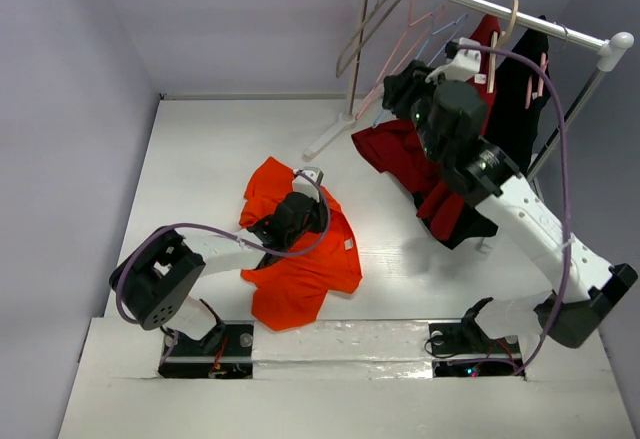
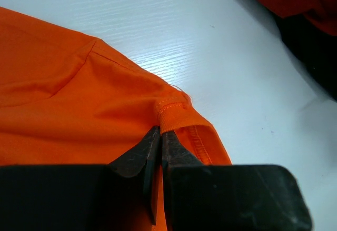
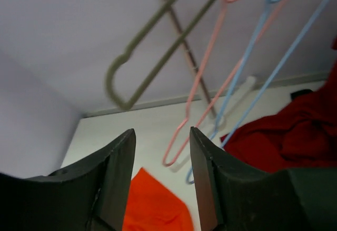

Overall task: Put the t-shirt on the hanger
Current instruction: Pick up the hanger from the clothesline.

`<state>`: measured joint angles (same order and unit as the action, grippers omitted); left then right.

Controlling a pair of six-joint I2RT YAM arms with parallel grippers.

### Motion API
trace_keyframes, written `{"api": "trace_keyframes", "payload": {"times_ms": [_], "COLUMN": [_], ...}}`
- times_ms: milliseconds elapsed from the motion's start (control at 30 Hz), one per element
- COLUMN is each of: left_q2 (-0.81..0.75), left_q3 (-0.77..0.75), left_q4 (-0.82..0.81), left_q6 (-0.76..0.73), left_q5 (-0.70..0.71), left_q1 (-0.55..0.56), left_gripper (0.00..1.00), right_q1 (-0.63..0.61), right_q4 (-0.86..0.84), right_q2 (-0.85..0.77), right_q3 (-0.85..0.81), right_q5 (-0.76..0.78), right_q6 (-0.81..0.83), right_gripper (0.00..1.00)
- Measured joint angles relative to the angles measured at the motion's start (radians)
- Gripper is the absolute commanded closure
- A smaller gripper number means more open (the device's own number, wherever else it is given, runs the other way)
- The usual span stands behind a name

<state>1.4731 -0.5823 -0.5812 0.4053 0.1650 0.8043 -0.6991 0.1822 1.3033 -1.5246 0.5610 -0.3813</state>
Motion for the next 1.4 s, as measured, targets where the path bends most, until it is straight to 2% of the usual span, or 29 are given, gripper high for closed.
{"api": "trace_keyframes", "payload": {"times_ms": [200, 367, 1000, 1233, 1400], "left_q2": [-0.002, -0.005, -0.012, -0.012, -0.012], "left_q3": [0.0, 0.0, 0.0, 0.0, 0.0], "left_q4": [-0.001, -0.002, -0.005, -0.005, -0.005], "left_q6": [0.004, 0.005, 0.011, 0.011, 0.011], "left_q5": [-0.008, -0.011, -0.04, -0.043, -0.048], "left_q1": [0.0, 0.0, 0.0, 0.0, 0.0], "left_gripper": [1.0, 1.0, 1.0, 1.0, 1.0], "right_q1": [0.174, 0.267, 0.372, 0.383, 0.386], "right_q4": [0.08, 0.129, 0.123, 0.086, 0.052], "right_q2": [0.086, 0.15, 0.262, 0.279, 0.279], "right_q3": [-0.064, -0.156, -0.167, -0.166, -0.159], "right_q5": [-0.025, -0.13, -0.353, -0.41, -0.436], "right_q6": [-0.01, -0.027, -0.118, -0.142, -0.152], "right_gripper": [0.45, 0.45, 0.52, 0.64, 0.79]}}
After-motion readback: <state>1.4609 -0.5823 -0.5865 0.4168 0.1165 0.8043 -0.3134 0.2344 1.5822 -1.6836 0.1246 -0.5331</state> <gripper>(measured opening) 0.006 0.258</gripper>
